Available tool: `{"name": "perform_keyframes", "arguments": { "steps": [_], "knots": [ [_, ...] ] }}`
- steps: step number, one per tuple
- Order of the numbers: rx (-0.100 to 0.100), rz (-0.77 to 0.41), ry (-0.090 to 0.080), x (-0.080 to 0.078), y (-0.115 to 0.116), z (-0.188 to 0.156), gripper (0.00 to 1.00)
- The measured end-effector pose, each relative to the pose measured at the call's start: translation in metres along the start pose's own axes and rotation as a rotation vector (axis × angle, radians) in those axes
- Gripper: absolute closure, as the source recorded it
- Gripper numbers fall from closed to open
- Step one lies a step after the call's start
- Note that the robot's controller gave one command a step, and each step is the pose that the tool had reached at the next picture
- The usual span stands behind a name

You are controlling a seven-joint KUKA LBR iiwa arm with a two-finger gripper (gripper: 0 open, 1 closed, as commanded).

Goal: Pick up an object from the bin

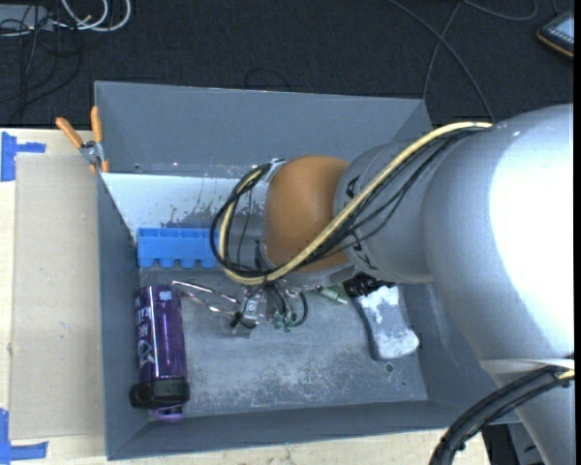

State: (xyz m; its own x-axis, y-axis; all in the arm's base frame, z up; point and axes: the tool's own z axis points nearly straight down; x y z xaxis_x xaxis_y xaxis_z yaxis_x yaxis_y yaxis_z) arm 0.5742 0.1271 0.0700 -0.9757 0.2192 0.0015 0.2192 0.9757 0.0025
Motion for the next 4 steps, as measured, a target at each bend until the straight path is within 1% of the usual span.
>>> {"name": "perform_keyframes", "arguments": {
  "steps": [1, 2, 3, 4],
  "knots": [
    [0.000, 0.001, 0.000, 0.000, 0.000, 0.000, 1.00],
    [0.003, 0.002, 0.007, 0.002, -0.001, -0.031, 1.00],
    [0.001, 0.002, 0.002, 0.000, -0.001, -0.062, 1.00],
    [0.000, 0.002, 0.001, 0.000, -0.001, -0.087, 1.00]
  ]
}}
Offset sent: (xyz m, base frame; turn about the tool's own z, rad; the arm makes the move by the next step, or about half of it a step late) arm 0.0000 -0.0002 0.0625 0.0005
